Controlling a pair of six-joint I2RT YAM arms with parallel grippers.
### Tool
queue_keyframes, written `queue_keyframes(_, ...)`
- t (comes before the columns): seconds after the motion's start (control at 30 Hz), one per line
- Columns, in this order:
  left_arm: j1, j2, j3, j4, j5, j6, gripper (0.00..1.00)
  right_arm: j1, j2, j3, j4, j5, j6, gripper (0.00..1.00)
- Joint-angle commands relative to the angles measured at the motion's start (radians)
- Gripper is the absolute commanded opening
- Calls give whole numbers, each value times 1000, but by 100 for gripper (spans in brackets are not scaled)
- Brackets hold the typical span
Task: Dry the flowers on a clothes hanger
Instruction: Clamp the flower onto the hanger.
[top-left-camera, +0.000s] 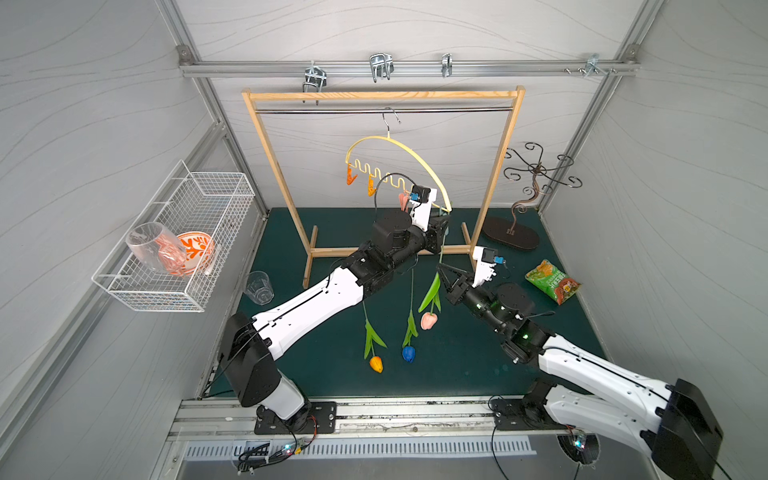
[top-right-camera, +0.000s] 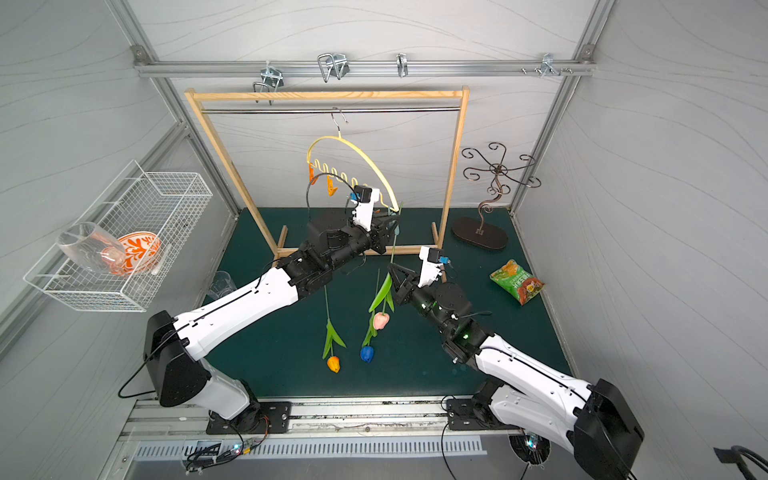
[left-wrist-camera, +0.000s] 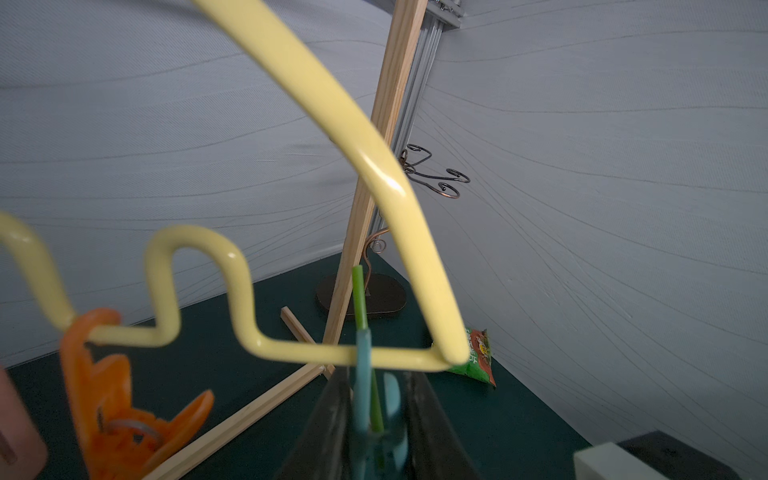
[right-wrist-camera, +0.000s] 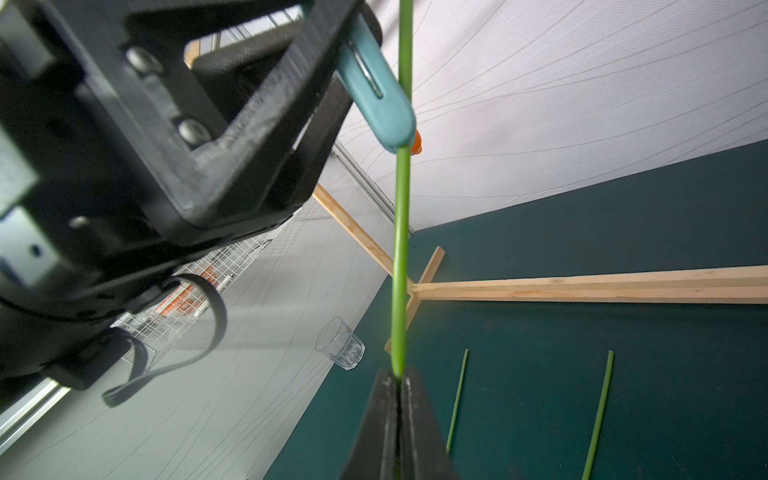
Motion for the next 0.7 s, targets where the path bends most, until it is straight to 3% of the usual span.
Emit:
queue_keyframes(0.0, -4, 2, 31, 33, -6, -4, 24, 6, 6, 22, 32, -17, -10, 0)
queue_keyframes(0.67, -4, 10, 29, 35, -9, -3, 26, 7, 34, 62, 21, -19, -23, 0)
